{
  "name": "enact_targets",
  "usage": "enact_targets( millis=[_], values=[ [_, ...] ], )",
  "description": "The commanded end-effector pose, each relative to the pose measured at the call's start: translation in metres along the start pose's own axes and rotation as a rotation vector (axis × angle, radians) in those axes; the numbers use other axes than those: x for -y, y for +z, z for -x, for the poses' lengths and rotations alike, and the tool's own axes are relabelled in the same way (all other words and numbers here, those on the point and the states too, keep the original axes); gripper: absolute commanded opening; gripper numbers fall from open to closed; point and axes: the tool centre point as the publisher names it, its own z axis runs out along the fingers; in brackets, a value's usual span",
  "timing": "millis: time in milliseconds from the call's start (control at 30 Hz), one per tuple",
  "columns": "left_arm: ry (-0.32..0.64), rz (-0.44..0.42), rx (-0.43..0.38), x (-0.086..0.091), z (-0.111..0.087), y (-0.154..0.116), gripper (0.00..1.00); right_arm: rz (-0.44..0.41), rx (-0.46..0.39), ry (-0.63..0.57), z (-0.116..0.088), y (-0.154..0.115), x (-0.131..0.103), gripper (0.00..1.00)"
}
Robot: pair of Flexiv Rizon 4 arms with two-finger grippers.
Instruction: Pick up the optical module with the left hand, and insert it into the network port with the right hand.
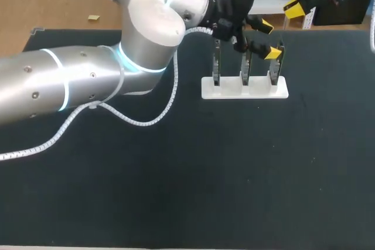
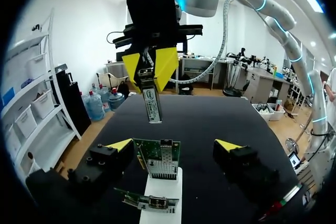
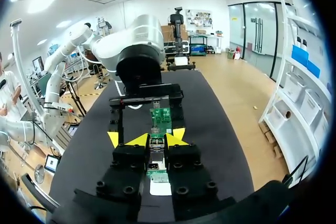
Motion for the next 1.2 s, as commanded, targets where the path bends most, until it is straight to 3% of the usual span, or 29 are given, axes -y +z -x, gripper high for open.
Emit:
enact_targets(
  millis=[33,1200],
  values=[
    [0.004,-0.015,-0.049,-0.005,0.0,0.003,1.0,0.005,-0.003,0.001,0.001,0.001,0.003,0.0],
    [-0.012,-0.058,-0.149,0.0,-0.019,0.006,1.0,-0.005,0.005,0.006,-0.002,-0.001,0.003,0.0]
  ],
)
